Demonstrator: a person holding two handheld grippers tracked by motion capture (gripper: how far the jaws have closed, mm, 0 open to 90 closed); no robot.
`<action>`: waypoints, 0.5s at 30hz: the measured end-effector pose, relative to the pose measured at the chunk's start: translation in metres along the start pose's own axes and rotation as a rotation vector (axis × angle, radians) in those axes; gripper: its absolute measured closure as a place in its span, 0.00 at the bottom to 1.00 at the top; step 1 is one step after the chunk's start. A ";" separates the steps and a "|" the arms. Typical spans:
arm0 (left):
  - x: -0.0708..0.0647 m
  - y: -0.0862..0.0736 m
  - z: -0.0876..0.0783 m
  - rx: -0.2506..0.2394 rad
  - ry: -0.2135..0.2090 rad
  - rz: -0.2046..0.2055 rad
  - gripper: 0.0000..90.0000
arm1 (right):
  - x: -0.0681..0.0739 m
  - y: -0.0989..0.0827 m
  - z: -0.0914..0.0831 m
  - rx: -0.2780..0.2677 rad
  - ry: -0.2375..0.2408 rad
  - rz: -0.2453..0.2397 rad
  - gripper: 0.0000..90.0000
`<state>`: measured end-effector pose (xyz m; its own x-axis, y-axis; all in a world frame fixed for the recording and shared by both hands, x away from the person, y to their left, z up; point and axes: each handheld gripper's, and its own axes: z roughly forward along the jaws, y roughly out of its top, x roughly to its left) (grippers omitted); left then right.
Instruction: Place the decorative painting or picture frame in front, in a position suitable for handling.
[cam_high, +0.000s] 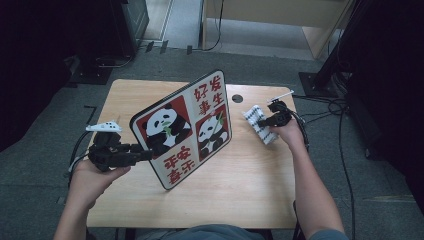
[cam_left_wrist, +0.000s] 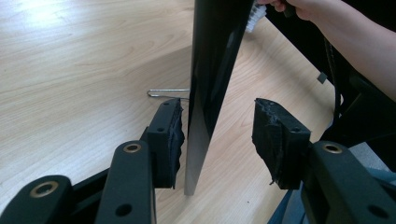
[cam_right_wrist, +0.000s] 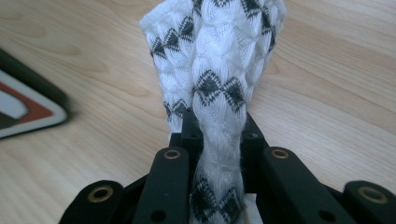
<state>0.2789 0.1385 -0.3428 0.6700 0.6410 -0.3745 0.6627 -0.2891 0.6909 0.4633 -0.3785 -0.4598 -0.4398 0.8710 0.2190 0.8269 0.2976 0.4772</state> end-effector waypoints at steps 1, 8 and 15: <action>0.000 0.000 0.001 -0.006 -0.004 -0.002 0.59 | 0.002 0.001 -0.002 -0.006 0.014 -0.002 0.88; 0.003 -0.001 0.003 -0.018 -0.010 -0.002 0.62 | 0.018 0.003 -0.016 -0.053 0.070 -0.021 0.88; 0.003 0.000 0.006 -0.024 -0.013 0.009 0.65 | 0.032 0.005 -0.028 -0.091 0.097 -0.055 0.87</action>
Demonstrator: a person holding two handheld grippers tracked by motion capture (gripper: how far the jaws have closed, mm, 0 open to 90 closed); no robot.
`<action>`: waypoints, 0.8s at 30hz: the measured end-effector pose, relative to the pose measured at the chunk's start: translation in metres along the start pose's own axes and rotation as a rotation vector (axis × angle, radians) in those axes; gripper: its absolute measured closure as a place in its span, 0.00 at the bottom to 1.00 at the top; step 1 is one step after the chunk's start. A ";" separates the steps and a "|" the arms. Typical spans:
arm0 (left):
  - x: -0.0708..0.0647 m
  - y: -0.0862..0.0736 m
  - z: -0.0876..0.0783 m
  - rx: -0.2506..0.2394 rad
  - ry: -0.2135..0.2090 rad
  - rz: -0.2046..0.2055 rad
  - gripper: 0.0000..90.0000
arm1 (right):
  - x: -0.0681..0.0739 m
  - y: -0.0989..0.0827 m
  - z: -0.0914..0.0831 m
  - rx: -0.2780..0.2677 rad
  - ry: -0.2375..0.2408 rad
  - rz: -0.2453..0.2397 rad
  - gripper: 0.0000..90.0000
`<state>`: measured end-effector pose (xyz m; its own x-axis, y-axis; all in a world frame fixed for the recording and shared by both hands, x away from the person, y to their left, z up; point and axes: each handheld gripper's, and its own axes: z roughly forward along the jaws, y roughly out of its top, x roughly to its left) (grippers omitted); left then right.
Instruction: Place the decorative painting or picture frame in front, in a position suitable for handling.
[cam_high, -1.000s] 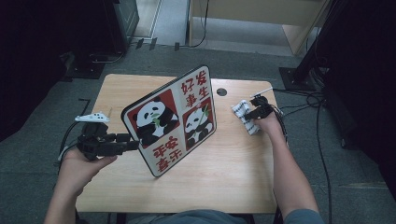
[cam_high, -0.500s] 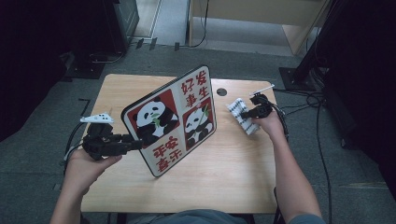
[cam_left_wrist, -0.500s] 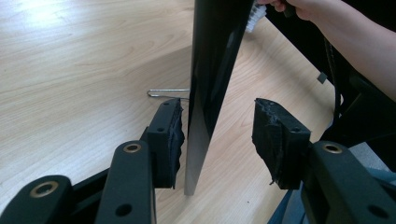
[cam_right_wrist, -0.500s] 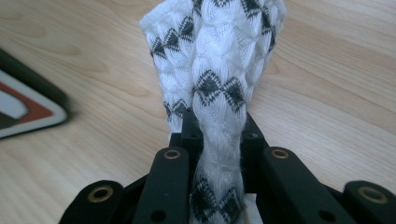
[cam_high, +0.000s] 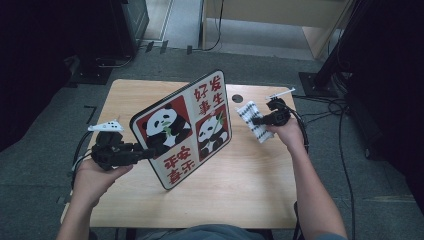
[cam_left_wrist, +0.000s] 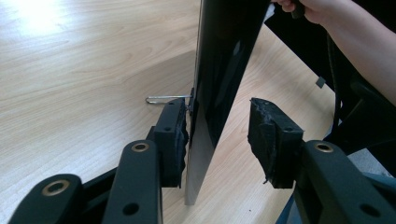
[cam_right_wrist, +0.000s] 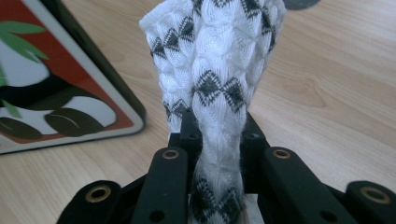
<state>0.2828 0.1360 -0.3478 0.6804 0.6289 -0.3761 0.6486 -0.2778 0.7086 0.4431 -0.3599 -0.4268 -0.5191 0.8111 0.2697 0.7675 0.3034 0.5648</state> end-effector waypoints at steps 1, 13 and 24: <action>0.000 0.000 0.000 0.005 -0.002 0.004 0.66 | 0.002 0.001 -0.001 -0.008 0.006 -0.013 0.87; 0.000 0.001 0.005 -0.018 0.007 0.022 0.72 | 0.031 0.008 -0.021 -0.092 0.033 -0.098 0.87; 0.003 0.002 0.009 -0.059 -0.004 0.025 0.77 | 0.059 0.022 -0.040 -0.132 0.051 -0.140 0.87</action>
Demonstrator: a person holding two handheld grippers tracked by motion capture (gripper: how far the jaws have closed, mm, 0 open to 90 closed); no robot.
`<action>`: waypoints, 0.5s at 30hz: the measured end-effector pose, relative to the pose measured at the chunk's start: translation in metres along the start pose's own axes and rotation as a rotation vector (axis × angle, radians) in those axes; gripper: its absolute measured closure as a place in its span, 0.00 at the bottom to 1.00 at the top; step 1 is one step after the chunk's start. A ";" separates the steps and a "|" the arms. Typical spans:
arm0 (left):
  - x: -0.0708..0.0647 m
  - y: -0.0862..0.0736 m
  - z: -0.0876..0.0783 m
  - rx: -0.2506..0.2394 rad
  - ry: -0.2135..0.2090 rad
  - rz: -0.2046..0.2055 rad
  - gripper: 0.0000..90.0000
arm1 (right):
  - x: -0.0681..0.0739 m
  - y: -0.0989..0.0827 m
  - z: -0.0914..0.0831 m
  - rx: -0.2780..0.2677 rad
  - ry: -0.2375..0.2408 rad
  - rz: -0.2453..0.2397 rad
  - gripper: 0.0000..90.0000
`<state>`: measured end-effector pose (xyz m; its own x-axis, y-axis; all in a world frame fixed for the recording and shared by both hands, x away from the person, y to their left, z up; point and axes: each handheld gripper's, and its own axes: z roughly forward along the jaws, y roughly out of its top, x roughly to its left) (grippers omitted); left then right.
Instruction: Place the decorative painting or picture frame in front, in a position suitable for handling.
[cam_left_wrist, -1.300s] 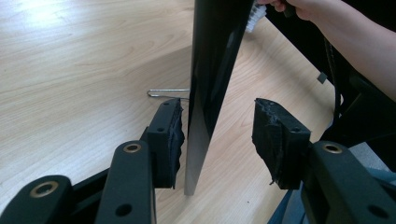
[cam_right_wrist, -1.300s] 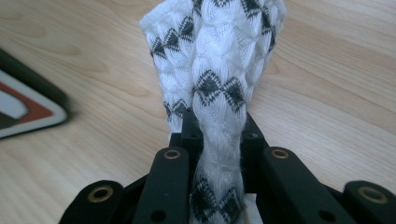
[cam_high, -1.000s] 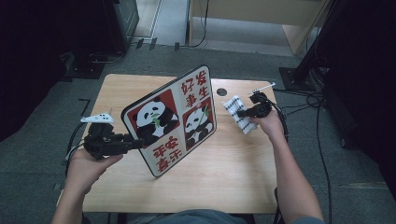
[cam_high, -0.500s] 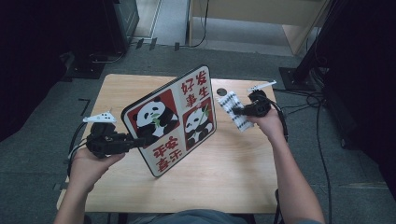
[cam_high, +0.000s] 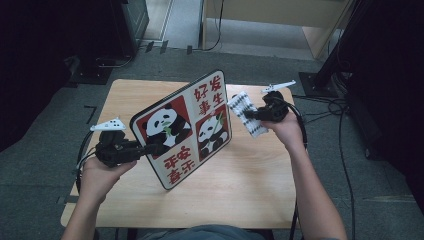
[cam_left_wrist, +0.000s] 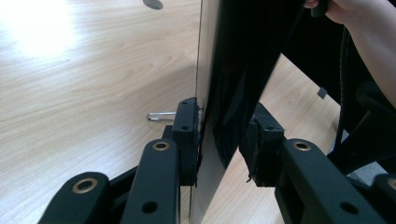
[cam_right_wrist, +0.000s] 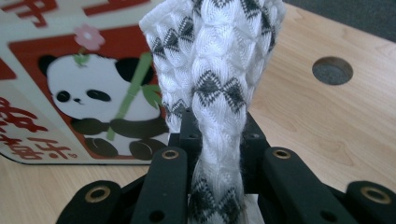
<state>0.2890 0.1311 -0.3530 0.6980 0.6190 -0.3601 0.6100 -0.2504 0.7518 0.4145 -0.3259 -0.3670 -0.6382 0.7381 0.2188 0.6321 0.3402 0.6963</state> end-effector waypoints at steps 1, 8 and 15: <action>0.000 0.000 0.002 -0.003 0.001 0.002 0.77 | 0.002 0.002 -0.002 -0.004 0.000 -0.004 0.87; 0.001 -0.001 0.003 -0.012 0.009 -0.003 0.83 | 0.015 0.017 -0.012 -0.036 0.017 -0.030 0.87; 0.002 -0.001 0.006 -0.009 0.014 0.001 0.86 | 0.030 0.034 -0.022 -0.078 0.031 -0.073 0.87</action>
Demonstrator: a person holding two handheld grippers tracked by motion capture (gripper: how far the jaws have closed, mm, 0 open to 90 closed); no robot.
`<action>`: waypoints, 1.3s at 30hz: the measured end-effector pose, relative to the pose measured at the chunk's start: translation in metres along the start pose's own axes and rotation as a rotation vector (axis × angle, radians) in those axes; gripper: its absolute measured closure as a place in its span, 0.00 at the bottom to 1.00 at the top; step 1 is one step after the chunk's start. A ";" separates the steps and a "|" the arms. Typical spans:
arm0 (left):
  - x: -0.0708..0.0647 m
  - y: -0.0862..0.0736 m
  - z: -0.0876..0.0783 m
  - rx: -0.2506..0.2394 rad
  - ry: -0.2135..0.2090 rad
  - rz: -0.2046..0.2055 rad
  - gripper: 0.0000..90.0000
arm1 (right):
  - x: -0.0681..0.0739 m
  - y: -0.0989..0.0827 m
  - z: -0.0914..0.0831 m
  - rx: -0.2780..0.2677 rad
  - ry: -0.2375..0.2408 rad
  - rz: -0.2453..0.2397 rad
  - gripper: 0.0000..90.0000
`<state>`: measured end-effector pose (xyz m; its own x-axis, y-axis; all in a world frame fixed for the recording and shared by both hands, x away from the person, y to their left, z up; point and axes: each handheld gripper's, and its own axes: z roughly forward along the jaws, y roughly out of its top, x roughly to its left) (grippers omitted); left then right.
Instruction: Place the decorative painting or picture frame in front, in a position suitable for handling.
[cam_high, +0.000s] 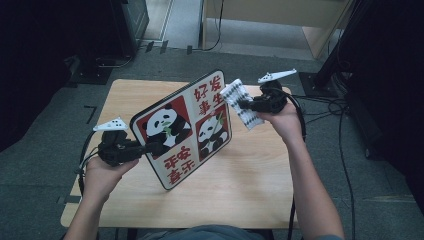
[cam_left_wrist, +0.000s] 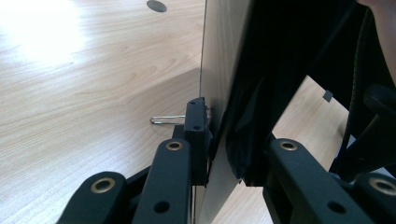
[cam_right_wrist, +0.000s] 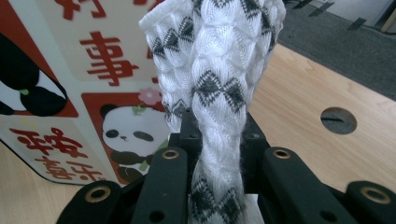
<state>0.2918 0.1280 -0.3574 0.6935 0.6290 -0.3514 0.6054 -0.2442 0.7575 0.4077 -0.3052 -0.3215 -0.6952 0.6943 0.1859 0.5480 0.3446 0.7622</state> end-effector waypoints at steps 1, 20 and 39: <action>0.000 0.000 0.000 -0.002 0.000 -0.001 0.86 | 0.002 0.002 -0.001 -0.004 0.000 -0.001 0.87; 0.000 0.000 -0.001 -0.016 0.012 0.003 0.87 | 0.013 0.039 -0.018 -0.038 0.020 -0.048 0.87; 0.004 -0.002 -0.001 -0.029 0.005 -0.002 0.87 | 0.033 0.090 -0.007 -0.069 -0.001 -0.118 0.87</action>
<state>0.2928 0.1317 -0.3591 0.6905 0.6331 -0.3499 0.5950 -0.2221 0.7724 0.4309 -0.2559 -0.2419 -0.7523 0.6524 0.0915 0.4289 0.3795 0.8198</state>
